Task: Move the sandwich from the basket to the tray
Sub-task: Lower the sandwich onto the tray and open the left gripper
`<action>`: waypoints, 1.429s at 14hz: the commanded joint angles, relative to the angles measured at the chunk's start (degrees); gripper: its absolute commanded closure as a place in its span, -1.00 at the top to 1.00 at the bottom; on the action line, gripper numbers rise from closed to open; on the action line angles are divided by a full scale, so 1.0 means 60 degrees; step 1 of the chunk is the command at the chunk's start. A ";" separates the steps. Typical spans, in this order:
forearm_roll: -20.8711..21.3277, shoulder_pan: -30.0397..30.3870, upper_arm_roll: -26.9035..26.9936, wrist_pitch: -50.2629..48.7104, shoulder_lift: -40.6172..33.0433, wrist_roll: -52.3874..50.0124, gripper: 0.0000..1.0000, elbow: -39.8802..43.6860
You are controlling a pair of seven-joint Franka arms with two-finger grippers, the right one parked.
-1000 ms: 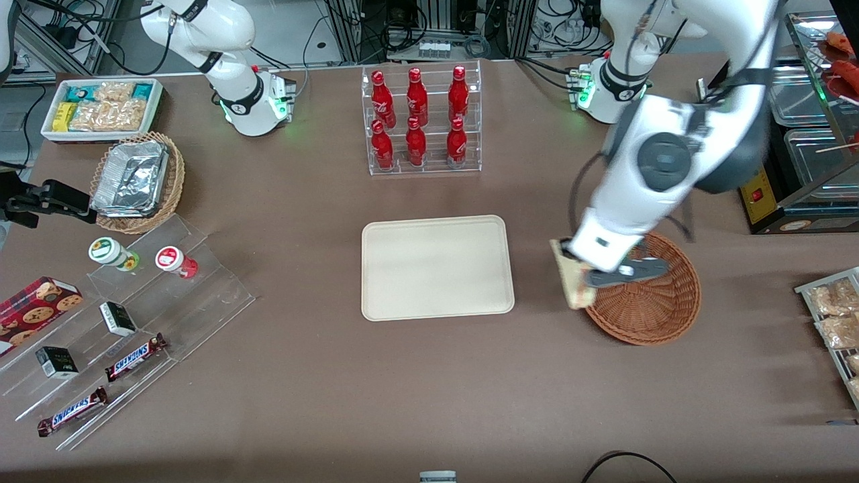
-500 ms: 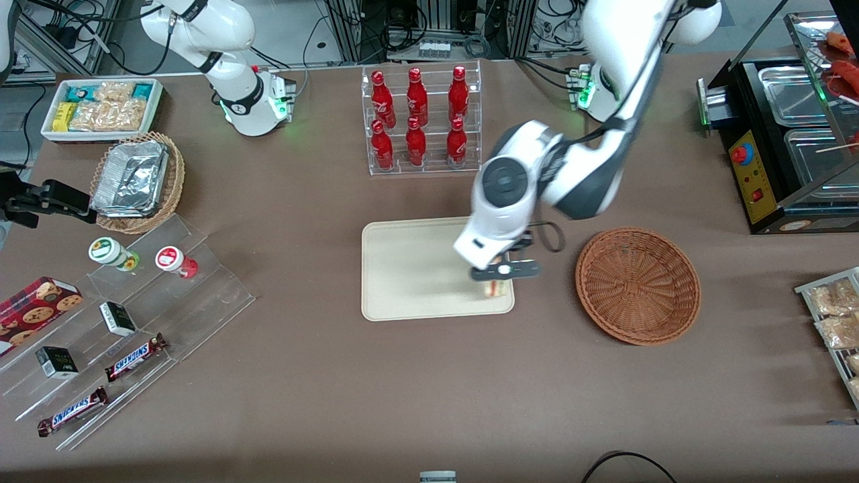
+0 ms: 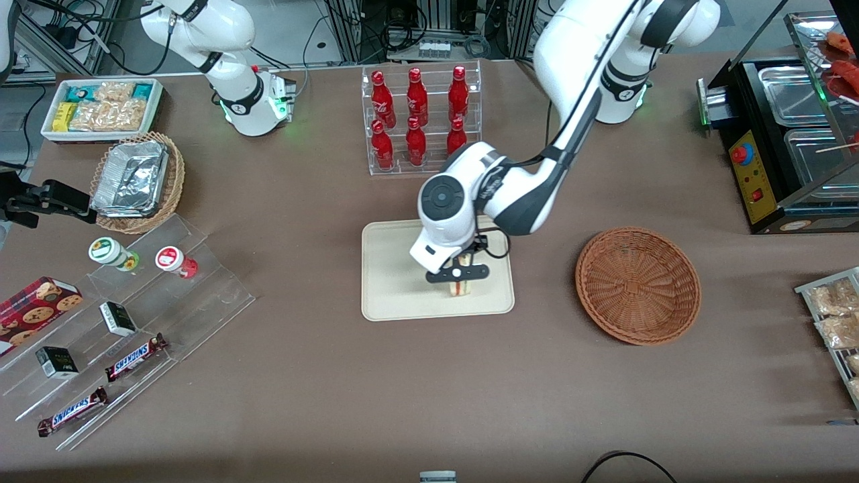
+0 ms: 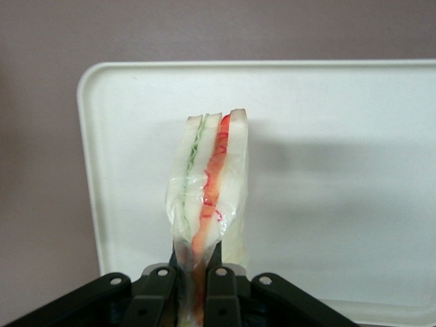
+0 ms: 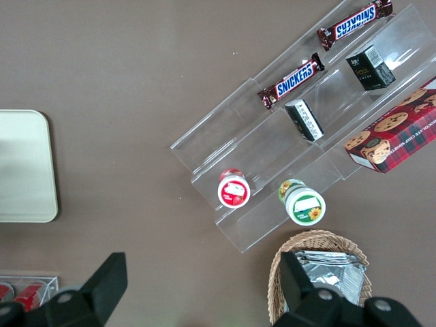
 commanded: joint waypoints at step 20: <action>0.0157 0.0167 0.0614 -0.1804 -0.1948 -0.0957 1.00 0.0578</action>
